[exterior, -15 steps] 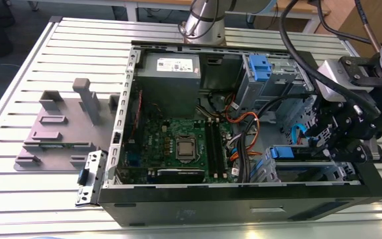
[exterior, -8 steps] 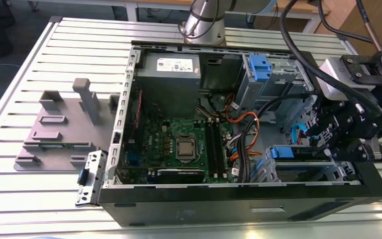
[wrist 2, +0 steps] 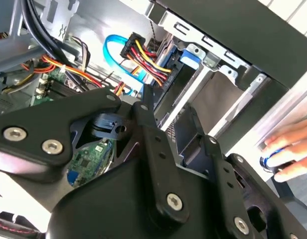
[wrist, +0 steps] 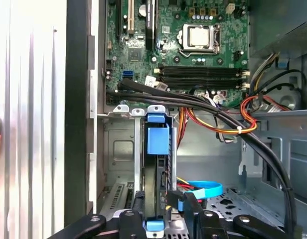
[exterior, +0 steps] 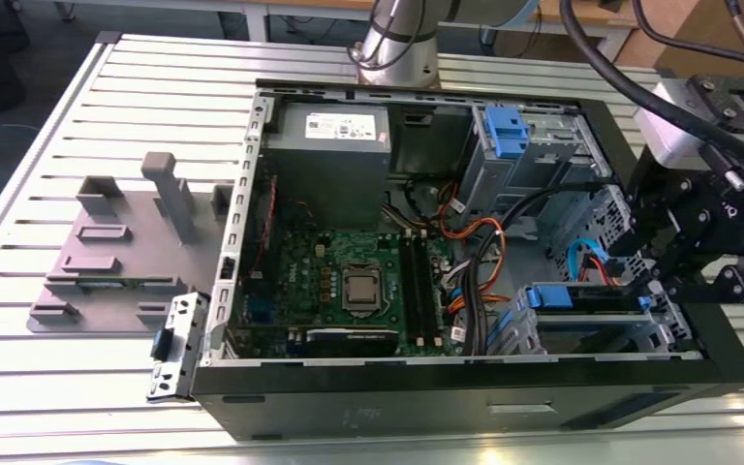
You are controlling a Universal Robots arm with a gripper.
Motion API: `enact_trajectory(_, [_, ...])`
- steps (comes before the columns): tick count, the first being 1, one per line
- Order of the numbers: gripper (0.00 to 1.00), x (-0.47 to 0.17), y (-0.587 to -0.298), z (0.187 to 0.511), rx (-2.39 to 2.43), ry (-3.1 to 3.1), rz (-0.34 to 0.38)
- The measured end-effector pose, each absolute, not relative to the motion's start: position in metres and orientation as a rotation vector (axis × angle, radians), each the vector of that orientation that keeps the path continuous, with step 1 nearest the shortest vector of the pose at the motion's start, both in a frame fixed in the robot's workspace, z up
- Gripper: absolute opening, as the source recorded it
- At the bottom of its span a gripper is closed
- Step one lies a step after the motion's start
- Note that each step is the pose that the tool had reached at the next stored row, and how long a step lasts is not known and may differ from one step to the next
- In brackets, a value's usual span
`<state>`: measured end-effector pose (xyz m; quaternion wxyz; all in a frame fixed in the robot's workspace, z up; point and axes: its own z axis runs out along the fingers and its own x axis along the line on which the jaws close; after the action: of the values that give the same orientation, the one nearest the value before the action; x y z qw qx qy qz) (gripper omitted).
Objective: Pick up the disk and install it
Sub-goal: 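Insert the second disk wire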
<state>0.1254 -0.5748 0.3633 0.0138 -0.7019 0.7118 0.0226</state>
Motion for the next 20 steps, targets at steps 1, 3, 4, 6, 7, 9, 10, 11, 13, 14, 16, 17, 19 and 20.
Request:
enact_trajectory(1, [0.44,0.125,-0.575,0.363,-2.186,2.217,0.071])
enact_trajectory(3, [0.44,0.125,-0.575,0.363,-2.186,2.217,0.071])
enact_trajectory(4, [0.44,0.125,-0.575,0.363,-2.186,2.217,0.070])
enact_trajectory(6, [0.44,0.125,-0.575,0.363,-2.187,2.217,0.068])
enact_trajectory(7, [0.44,0.125,-0.575,0.362,-2.187,2.218,0.066])
enact_trajectory(9, [0.44,0.125,-0.575,0.361,-2.187,2.218,0.064])
enact_trajectory(10, [0.44,0.125,-0.575,0.360,-2.188,2.219,0.063])
enact_trajectory(11, [0.44,0.125,-0.575,0.359,-2.188,2.219,0.062])
enact_trajectory(13, [0.44,0.125,-0.575,0.358,-2.188,2.222,0.059])
enact_trajectory(14, [0.44,0.125,-0.575,0.357,-2.187,2.223,0.058])
enact_trajectory(16, [0.44,0.125,-0.574,0.356,-2.186,2.225,0.055])
enact_trajectory(17, [0.44,0.125,-0.573,0.355,-2.186,2.225,0.054])
enact_trajectory(19, [0.44,0.125,-0.567,0.355,-2.186,2.226,0.054])
enact_trajectory(20, [0.44,0.125,-0.563,0.355,-2.186,2.226,0.054])
